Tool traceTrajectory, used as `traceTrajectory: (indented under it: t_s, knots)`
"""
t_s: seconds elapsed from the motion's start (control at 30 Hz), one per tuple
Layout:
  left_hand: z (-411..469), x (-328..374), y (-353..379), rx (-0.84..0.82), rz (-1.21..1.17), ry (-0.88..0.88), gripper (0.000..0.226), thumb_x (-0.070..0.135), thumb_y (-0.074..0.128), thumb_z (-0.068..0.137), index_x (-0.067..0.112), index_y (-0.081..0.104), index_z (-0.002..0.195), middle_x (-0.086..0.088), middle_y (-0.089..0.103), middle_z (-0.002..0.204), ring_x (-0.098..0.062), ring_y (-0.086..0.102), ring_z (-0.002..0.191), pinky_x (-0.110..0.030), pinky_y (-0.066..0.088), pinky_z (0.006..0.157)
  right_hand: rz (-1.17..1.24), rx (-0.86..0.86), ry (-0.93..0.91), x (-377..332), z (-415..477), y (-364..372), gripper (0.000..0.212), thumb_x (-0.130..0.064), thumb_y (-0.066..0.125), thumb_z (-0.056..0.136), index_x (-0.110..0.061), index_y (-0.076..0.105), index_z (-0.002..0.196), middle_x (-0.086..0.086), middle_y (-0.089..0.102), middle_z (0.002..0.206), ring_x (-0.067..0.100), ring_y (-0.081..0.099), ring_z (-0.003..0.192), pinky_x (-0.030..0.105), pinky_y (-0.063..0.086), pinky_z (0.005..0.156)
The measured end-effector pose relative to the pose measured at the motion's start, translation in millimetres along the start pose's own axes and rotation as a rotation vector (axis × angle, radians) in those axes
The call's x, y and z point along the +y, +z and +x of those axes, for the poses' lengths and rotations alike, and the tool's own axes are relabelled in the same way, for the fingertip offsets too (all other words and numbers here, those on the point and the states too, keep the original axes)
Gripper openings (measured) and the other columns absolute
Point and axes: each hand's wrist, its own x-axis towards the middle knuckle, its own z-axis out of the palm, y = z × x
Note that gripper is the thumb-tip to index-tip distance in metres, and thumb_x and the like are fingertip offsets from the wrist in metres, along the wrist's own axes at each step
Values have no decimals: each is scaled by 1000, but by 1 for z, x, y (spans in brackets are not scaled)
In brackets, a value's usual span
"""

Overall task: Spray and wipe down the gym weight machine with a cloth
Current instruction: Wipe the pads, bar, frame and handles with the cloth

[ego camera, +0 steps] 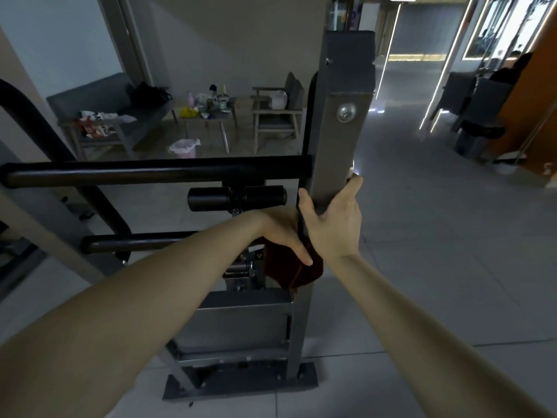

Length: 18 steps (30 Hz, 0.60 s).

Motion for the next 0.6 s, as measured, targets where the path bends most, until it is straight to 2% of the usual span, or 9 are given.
traceTrajectory:
  t_s: [0.1, 0.17, 0.27, 0.33, 0.37, 0.43, 0.53, 0.6]
  knots:
    - [3, -3, -14, -161, -92, 57, 102, 72, 83, 63, 32, 46, 149, 10, 48, 150, -14, 43, 138, -37, 34, 118, -11, -5, -14, 0, 0, -2, 52, -54, 65, 84, -34, 27, 112, -2, 61, 113, 22, 64, 100, 48, 58, 83]
    - [6, -7, -21, -277, -200, 4, 89, 61, 84, 70, 28, 53, 146, 7, 51, 149, -16, 42, 139, -35, 32, 118, -23, 2, -19, 2, 1, -1, 53, -55, 65, 84, -32, 28, 113, -1, 62, 114, 22, 64, 101, 48, 58, 83]
    - [11, -7, -25, -384, -273, -111, 75, 47, 85, 75, 21, 60, 141, 0, 56, 146, -19, 48, 135, -30, 35, 109, -35, 6, -36, 2, 2, -1, 54, -56, 65, 83, -30, 28, 113, 0, 62, 114, 22, 64, 100, 49, 57, 83]
    - [12, -5, -21, -349, -207, -118, 82, 54, 88, 66, 22, 62, 137, 0, 62, 138, -19, 56, 127, -35, 42, 110, -46, 6, -45, 2, 3, -2, 54, -57, 63, 83, -30, 28, 113, 1, 62, 115, 22, 64, 101, 49, 57, 84]
    - [10, -3, -16, -282, -154, -119, 86, 57, 89, 62, 22, 62, 135, 1, 63, 134, -19, 59, 121, -38, 46, 108, -47, 0, -46, 2, 2, -2, 53, -57, 63, 83, -31, 28, 112, 1, 62, 115, 22, 63, 102, 49, 57, 84]
    - [6, 1, 1, -54, -18, -154, 79, 52, 84, 64, 22, 59, 132, 1, 65, 121, -19, 62, 107, -40, 54, 95, -33, -12, -32, 0, 1, -3, 53, -59, 62, 82, -33, 27, 113, 2, 62, 117, 24, 64, 103, 49, 57, 85]
    - [-5, 10, 36, 398, 311, -215, 45, 38, 75, 78, 20, 62, 117, 1, 67, 97, -19, 66, 85, -36, 58, 77, -32, -17, -4, -2, 0, -3, 51, -62, 60, 81, -39, 23, 109, 1, 62, 117, 24, 64, 104, 49, 57, 86]
    - [-10, 17, 62, 621, 477, -240, 33, 31, 68, 90, 17, 58, 118, -3, 65, 103, -21, 64, 92, -34, 54, 79, -41, -30, 2, -4, -1, -4, 53, -61, 60, 81, -40, 20, 108, 0, 62, 117, 23, 64, 103, 49, 58, 85]
